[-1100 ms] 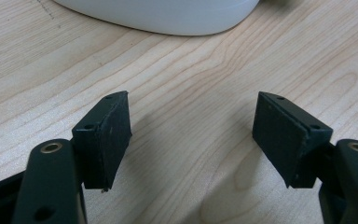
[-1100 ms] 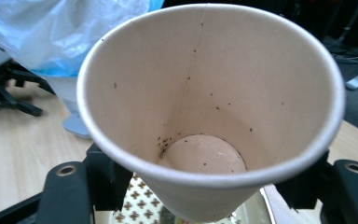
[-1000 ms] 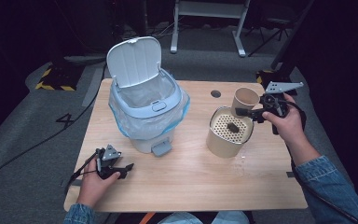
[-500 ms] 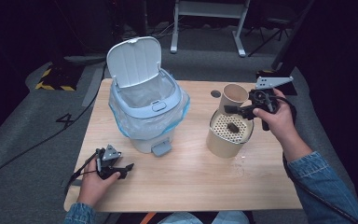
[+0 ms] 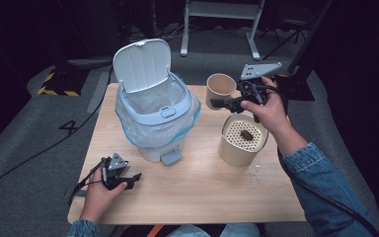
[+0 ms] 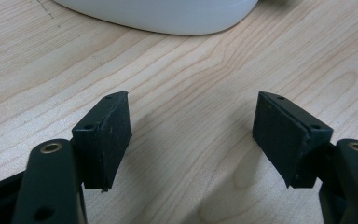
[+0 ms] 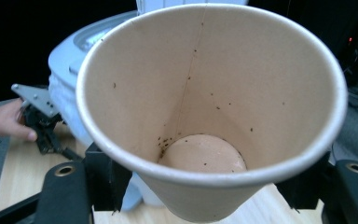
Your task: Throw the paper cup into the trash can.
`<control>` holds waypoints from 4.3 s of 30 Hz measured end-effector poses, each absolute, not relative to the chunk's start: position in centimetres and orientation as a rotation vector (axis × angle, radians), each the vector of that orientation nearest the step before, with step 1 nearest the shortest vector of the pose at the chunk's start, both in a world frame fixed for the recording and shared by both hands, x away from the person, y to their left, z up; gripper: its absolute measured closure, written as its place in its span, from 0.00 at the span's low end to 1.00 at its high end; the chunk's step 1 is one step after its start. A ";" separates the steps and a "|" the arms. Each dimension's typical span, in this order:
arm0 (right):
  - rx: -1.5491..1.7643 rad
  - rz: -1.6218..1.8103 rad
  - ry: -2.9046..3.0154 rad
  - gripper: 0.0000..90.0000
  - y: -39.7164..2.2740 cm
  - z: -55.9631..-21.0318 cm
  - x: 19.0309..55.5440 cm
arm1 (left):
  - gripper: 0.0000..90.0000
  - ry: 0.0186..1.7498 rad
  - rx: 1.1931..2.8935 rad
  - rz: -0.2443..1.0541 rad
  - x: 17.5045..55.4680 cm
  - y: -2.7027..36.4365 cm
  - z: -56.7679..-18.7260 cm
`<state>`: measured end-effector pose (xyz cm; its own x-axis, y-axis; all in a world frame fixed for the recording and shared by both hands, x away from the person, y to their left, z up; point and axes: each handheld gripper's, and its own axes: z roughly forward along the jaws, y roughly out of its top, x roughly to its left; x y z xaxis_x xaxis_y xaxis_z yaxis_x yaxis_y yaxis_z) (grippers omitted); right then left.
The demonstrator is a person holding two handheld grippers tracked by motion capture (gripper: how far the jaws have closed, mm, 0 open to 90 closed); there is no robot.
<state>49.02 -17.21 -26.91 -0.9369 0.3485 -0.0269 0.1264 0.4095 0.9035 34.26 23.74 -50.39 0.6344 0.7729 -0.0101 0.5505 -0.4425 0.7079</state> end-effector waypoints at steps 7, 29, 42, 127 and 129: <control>0.373 1.598 2.425 0.34 -12.8 -25.3 49.6 | 0.31 1.029 2.161 0.410 34.3 23.7 -50.4; 0.421 1.570 2.465 0.33 -5.9 -26.5 51.1 | 0.31 1.029 2.161 0.409 34.3 23.8 -50.4; 0.430 1.475 2.526 0.33 -4.4 -26.9 51.6 | 0.31 1.027 2.164 0.407 34.4 23.7 -50.4; 0.818 1.254 2.430 0.19 -34.9 -38.4 40.1 | 0.34 1.100 2.132 0.431 34.3 24.0 -50.4; 0.834 1.239 2.429 0.19 -35.0 -39.6 40.1 | 0.35 1.105 2.132 0.439 34.4 24.1 -50.3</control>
<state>40.06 -35.04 -39.57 -0.7910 0.6118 0.0054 0.3635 0.4628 0.8085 34.38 24.12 -50.33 0.5813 0.8135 -0.0145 0.5815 -0.4030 0.7067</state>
